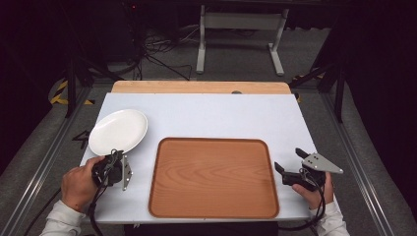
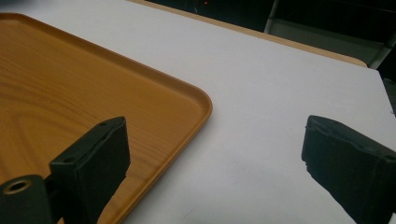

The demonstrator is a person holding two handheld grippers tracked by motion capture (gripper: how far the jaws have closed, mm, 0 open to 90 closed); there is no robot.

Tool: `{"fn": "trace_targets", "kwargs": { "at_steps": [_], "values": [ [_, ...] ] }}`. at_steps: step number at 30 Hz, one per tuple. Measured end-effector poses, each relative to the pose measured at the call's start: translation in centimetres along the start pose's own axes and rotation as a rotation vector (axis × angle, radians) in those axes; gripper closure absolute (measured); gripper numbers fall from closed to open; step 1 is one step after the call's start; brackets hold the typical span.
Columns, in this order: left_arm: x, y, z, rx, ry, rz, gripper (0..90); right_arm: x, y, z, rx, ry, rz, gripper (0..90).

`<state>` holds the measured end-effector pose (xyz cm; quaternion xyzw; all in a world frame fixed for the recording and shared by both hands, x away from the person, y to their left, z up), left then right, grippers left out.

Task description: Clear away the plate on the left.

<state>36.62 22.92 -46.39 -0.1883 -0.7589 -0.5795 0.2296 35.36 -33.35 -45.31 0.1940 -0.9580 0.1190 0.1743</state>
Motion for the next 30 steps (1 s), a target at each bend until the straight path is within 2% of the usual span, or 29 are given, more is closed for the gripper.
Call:
{"fn": "trace_targets", "kwargs": {
  "at_steps": [11, 17, 23, 28, 30],
  "values": [
    [2.0, 0.7, -1.7, -0.012, -0.062, -0.031, 87.2, 0.0, 0.0, 0.0, -0.003, 0.002, 0.006, 8.2],
    [3.0, 0.6, -3.1, -0.039, -0.100, -0.033, 87.2, 0.1, 0.0, 0.0, -0.003, 0.001, 0.006, 8.1],
    [4.0, 0.2, -4.9, -0.087, -0.154, -0.039, 87.2, 0.1, -0.1, 0.0, -0.003, -0.001, 0.007, 8.1],
    [4.7, -0.1, -6.6, -0.124, -0.194, -0.029, 87.2, 0.1, -0.1, 0.0, -0.003, -0.003, 0.007, 8.0],
    [4.9, -0.3, -7.2, -0.123, -0.212, -0.013, 87.2, 0.1, -0.1, 0.0, -0.006, -0.003, 0.007, 8.0]
  ]
}}
Point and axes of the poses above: each handheld gripper's, and its own axes: x roughly backward along the jaws, z roughly out of its underside, y roughly to its left, the point moved 3 cm from there along -x, roughly forward along the jaws, and after that the axes turned 4 degrees about z, right-handed, at the moved point
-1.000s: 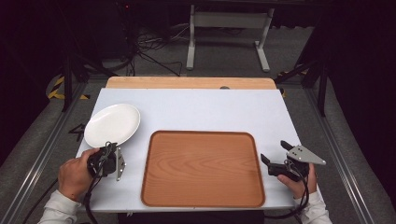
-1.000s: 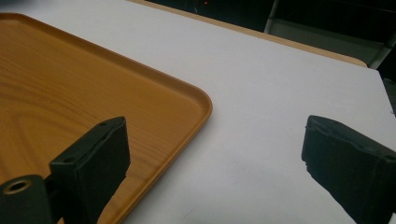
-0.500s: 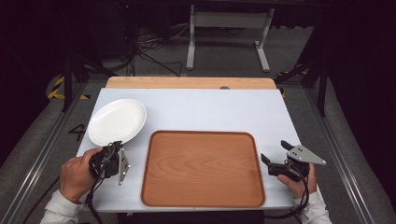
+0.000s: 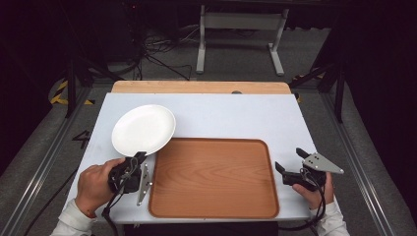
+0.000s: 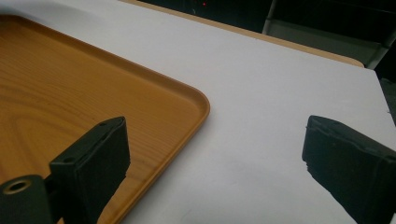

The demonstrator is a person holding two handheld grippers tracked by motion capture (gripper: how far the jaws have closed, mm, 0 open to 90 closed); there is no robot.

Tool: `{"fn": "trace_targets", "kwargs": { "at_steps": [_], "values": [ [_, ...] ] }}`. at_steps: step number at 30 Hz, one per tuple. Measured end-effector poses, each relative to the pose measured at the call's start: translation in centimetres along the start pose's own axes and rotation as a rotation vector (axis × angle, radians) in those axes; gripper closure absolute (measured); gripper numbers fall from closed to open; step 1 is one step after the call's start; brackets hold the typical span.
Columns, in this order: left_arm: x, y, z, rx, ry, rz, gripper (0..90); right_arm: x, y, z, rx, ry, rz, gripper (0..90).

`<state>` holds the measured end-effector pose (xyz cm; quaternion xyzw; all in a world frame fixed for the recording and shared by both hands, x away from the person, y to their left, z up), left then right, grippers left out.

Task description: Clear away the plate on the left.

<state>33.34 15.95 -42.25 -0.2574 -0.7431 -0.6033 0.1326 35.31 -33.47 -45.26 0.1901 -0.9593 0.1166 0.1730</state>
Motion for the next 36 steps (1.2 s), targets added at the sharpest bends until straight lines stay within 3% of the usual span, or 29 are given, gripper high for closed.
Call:
{"fn": "trace_targets", "kwargs": {
  "at_steps": [4, 16, 18, 22, 32, 36],
  "values": [
    [-0.1, -0.2, -1.2, -0.012, -0.029, 0.022, 87.0, -0.1, 0.0, 0.0, 0.001, 0.001, -0.003, 8.0],
    [0.2, -1.2, -5.0, -0.112, -0.119, 0.052, 86.9, 0.0, 0.0, 0.0, -0.002, 0.000, -0.002, 8.0],
    [0.3, -1.3, -5.2, -0.110, -0.124, 0.055, 86.9, 0.0, 0.0, 0.0, -0.002, 0.002, 0.000, 8.0],
    [0.8, -1.9, -6.7, -0.141, -0.167, 0.068, 86.9, 0.0, -0.1, 0.0, -0.002, -0.001, -0.003, 7.9],
    [1.4, -3.1, -8.6, -0.177, -0.234, 0.098, 86.7, 0.0, -0.1, 0.0, -0.005, 0.002, 0.000, 7.9],
    [1.6, -4.1, -9.6, -0.206, -0.266, 0.129, 86.6, 0.0, -0.1, 0.1, -0.008, 0.003, 0.002, 7.9]
  ]
}}
Point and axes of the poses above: each handheld gripper's, and its own axes: x roughly backward along the jaws, z roughly out of its underside, y roughly to its left, the point moved 3 cm from there along -x, roughly forward along the jaws, and after that the axes turned 4 degrees about z, right-handed, at the moved point
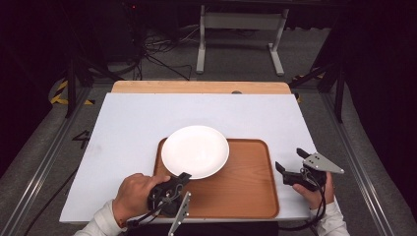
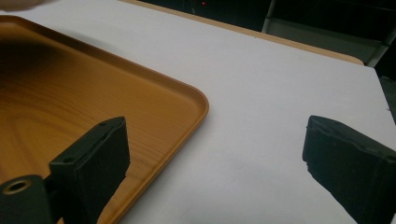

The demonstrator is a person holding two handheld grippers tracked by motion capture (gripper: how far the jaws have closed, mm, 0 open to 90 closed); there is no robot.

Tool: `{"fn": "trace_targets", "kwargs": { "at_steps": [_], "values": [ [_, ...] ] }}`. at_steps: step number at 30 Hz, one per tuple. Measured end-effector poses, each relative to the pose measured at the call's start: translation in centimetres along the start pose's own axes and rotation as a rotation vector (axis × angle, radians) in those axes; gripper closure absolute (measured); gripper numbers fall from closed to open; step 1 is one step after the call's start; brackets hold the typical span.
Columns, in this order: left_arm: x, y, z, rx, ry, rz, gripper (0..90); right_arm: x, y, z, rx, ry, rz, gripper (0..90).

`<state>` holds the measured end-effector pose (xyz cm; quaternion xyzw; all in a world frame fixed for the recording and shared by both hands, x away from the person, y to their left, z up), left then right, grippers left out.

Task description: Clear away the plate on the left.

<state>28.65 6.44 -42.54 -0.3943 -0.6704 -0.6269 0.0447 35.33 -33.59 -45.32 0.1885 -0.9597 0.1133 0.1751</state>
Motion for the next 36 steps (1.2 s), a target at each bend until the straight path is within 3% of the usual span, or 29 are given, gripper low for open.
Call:
{"fn": "trace_targets", "kwargs": {
  "at_steps": [8, 15, 17, 21, 23, 25, 31, 34, 36],
  "values": [
    [-0.6, -1.3, -1.5, -0.043, -0.043, 0.051, 86.2, 0.0, -0.1, 0.0, 0.001, 0.000, 0.001, 7.9],
    [-1.3, -2.4, -2.2, -0.039, -0.071, 0.089, 85.5, 0.0, -0.1, 0.0, 0.000, -0.002, 0.001, 7.8],
    [-1.5, -2.6, -2.4, -0.059, -0.067, 0.095, 85.8, 0.0, -0.1, 0.0, 0.000, -0.002, 0.000, 7.9],
    [-2.3, -3.1, -2.4, -0.045, -0.067, 0.122, 87.0, 0.0, 0.0, 0.0, 0.003, 0.000, -0.001, 7.8],
    [-2.6, -3.4, -2.4, -0.067, -0.059, 0.126, 87.3, 0.0, 0.0, 0.0, 0.003, 0.002, 0.001, 7.8],
    [-2.7, -3.5, -2.4, -0.046, -0.080, 0.141, 87.2, 0.0, 0.0, 0.0, 0.002, 0.001, 0.001, 7.8],
    [-3.0, -3.7, -2.3, -0.034, -0.086, 0.175, 85.2, 0.0, 0.0, 0.0, 0.003, 0.002, 0.001, 7.8],
    [-3.8, -4.3, -2.1, -0.011, -0.084, 0.248, 82.6, 0.0, -0.1, 0.0, 0.002, 0.000, 0.001, 7.8],
    [-3.9, -4.2, -2.1, 0.018, -0.109, 0.271, 81.1, 0.1, -0.1, 0.0, -0.005, -0.003, 0.001, 7.9]
  ]
}}
Point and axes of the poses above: each handheld gripper's, and its own axes: x roughly backward along the jaws, z roughly out of its underside, y roughly to its left, the point moved 3 cm from there along -x, roughly forward along the jaws, and after that the axes turned 4 degrees about z, right-handed, at the moved point
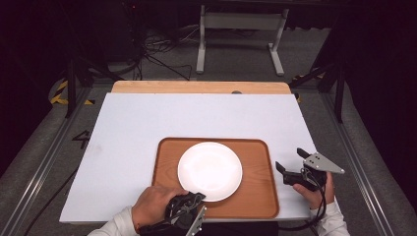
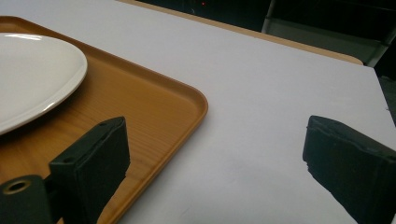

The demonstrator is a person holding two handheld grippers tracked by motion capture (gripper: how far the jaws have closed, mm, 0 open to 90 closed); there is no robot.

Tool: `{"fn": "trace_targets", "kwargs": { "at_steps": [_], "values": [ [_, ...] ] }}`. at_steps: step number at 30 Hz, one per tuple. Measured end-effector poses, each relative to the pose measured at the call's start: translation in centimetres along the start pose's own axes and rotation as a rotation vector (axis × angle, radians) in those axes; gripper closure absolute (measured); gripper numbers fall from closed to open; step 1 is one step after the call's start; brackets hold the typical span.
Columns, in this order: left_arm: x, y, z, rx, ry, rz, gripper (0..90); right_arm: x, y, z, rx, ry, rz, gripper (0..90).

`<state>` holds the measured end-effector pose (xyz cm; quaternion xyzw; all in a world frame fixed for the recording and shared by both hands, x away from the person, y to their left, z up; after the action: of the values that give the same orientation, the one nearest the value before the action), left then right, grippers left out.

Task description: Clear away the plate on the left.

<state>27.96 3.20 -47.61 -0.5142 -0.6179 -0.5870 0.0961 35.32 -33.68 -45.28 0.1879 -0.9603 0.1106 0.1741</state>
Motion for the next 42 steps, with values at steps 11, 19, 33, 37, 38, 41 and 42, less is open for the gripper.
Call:
{"fn": "trace_targets", "kwargs": {
  "at_steps": [11, 19, 33, 37, 38, 41, 42],
  "values": [
    [0.4, 0.4, 0.2, 0.086, -0.089, 0.074, 78.1, 0.0, -0.2, 0.0, -0.004, -0.004, 0.003, 7.9],
    [0.8, 0.6, 0.2, 0.107, -0.111, 0.079, 74.7, 0.0, -0.1, 0.0, -0.004, -0.004, 0.000, 7.8],
    [1.6, 1.3, 0.6, 0.163, -0.168, 0.066, 65.7, 0.0, -0.1, 0.0, 0.004, -0.002, 0.000, 7.9],
    [1.8, 1.6, 0.8, 0.183, -0.177, 0.058, 58.6, 0.0, -0.1, 0.0, 0.006, -0.001, 0.001, 7.8],
    [1.8, 1.7, 0.9, 0.186, -0.174, 0.059, 55.8, 0.0, -0.1, 0.0, 0.007, -0.001, 0.002, 7.9],
    [1.9, 1.9, 1.1, 0.217, -0.183, 0.040, 48.7, 0.0, 0.0, 0.0, 0.006, 0.000, 0.002, 7.9],
    [1.9, 1.9, 1.1, 0.227, -0.186, 0.047, 47.0, 0.0, 0.0, 0.0, 0.008, -0.001, 0.001, 7.8]
  ]
}}
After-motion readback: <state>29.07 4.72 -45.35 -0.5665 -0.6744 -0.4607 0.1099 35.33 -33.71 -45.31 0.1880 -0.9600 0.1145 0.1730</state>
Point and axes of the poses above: each handheld gripper's, and its own axes: x roughly backward along the jaws, z roughly out of its underside, y roughly to its left, the point moved 3 cm from there along -x, roughly forward along the jaws, and after that the axes turned 4 degrees about z, right-handed, at the moved point
